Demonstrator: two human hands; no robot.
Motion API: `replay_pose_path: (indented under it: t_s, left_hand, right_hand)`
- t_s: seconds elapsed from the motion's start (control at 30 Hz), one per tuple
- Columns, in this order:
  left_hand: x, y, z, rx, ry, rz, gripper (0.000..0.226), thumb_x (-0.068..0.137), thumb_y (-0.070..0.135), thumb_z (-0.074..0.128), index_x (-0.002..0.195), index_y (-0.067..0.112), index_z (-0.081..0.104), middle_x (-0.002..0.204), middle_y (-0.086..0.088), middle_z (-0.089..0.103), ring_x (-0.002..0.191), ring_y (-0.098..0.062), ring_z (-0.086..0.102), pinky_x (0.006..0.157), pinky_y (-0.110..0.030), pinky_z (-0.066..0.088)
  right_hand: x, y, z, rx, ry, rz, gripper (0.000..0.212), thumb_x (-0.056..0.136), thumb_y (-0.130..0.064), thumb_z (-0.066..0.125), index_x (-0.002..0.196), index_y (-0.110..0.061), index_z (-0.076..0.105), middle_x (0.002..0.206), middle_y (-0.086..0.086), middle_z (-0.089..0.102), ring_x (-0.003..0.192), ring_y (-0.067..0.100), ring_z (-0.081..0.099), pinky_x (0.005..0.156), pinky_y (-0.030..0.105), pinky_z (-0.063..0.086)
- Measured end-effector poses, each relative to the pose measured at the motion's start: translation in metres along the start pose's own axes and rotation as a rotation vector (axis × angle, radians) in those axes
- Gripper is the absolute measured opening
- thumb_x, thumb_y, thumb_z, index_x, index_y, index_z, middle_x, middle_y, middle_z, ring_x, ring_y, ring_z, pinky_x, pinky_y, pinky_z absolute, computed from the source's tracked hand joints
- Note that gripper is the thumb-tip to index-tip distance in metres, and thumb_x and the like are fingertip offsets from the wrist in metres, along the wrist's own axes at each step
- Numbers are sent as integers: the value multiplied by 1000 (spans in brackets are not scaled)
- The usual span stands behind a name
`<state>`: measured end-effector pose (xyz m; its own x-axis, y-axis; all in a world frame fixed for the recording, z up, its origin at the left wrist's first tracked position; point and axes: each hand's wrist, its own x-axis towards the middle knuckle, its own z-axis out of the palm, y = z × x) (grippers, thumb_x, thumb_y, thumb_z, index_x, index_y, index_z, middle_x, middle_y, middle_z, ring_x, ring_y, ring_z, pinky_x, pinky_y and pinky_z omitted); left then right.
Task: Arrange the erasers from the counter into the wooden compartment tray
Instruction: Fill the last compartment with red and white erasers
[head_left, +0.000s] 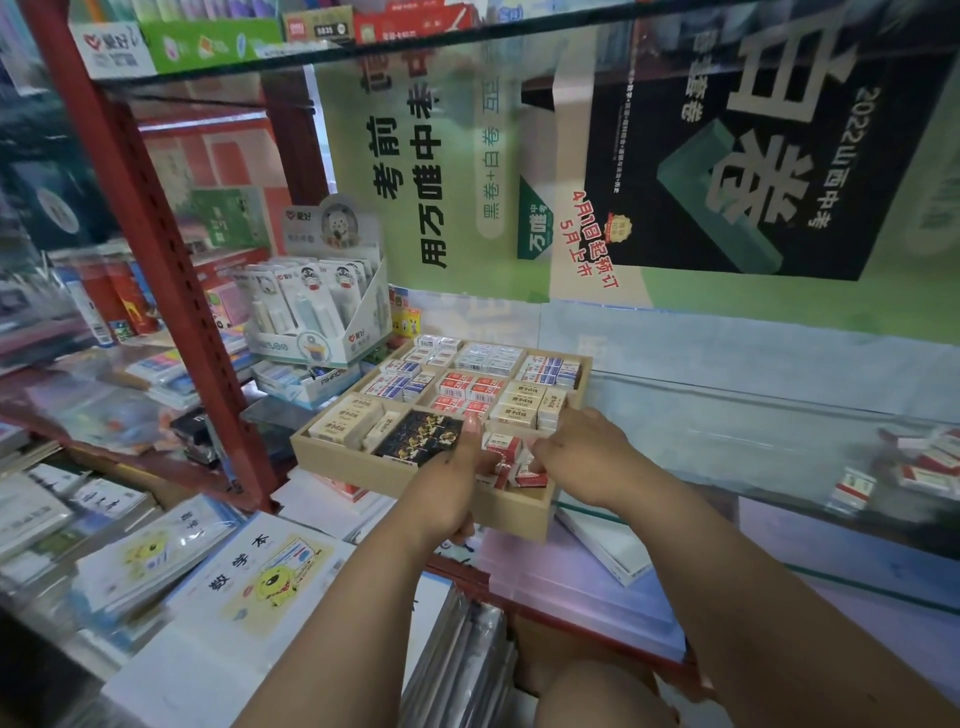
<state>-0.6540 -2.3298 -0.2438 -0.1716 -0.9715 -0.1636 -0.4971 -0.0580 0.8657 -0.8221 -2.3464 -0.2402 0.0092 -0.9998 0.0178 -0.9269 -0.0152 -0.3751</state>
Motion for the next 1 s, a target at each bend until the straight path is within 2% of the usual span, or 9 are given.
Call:
replay_pose_path:
  t_s: [0.2, 0.43, 0.53, 0.6, 0.63, 0.67, 0.73, 0.83, 1.0]
  left_hand:
    - [-1, 1, 3, -10, 5, 8, 74, 96, 62, 8, 126, 24, 64, 58, 3, 51, 49, -15, 49, 41, -16, 36]
    - [-4, 5, 7, 1, 83, 69, 69, 97, 61, 11, 117, 21, 64, 70, -1, 55, 55, -17, 53, 44, -19, 38]
    - [-8, 13, 19, -111, 193, 196, 63, 98, 59, 18, 106, 22, 69, 104, 1, 68, 83, -17, 62, 69, -29, 52]
    - [-11, 23, 31, -173, 233, 248, 59, 100, 54, 22, 101, 21, 71, 108, 3, 68, 97, -16, 61, 90, -39, 50]
    - [-11, 28, 39, -168, 240, 264, 54, 101, 50, 26, 97, 22, 71, 104, 3, 67, 96, -17, 60, 91, -41, 49]
    - [-12, 33, 48, -149, 231, 278, 47, 102, 44, 29, 93, 24, 70, 100, 0, 66, 91, -18, 58, 87, -40, 49]
    - [-14, 41, 69, -150, 163, 296, 36, 99, 36, 38, 84, 25, 69, 97, -10, 66, 80, -23, 54, 71, -33, 47]
    - [-16, 50, 104, -197, -8, 254, 27, 98, 31, 45, 86, 20, 67, 102, -8, 66, 71, -23, 56, 49, -20, 41]
    - [-17, 55, 157, -90, -138, 249, 22, 97, 22, 52, 90, 6, 65, 91, -9, 65, 76, -25, 60, 54, -24, 44]
  right_hand:
    - [-4, 1, -2, -97, -49, 4, 51, 99, -44, 27, 141, -19, 40, 137, 9, 46, 123, 26, 39, 100, 38, 32]
    - [-6, 2, 9, 41, 2, -7, 51, 97, -52, 26, 132, -28, 53, 126, 3, 56, 117, 24, 46, 98, 38, 38]
    - [-17, 13, 3, 139, 162, -19, 51, 95, -51, 23, 101, -30, 68, 94, 1, 55, 102, 22, 50, 90, 37, 39]
    - [-26, 37, 0, 187, 362, -6, 47, 90, -53, 23, 65, -30, 56, 75, 0, 48, 89, 24, 51, 82, 37, 41]
    - [-31, 55, -1, 210, 431, 25, 44, 91, -52, 28, 58, -32, 48, 71, 1, 47, 86, 25, 51, 79, 36, 41]
    - [-37, 73, -3, 219, 477, 66, 40, 94, -48, 35, 60, -33, 51, 73, 2, 50, 86, 26, 52, 80, 35, 41]
    - [-48, 116, -8, 163, 541, 200, 27, 93, -39, 49, 88, -22, 70, 92, 8, 60, 98, 26, 53, 88, 33, 40]
    - [-64, 174, -19, -21, 602, 414, 38, 92, -36, 53, 119, -12, 64, 117, 15, 58, 114, 31, 49, 97, 33, 37]
    - [-70, 231, -27, -287, 378, 560, 42, 92, -47, 48, 122, -19, 58, 122, 7, 58, 114, 29, 47, 97, 31, 40]
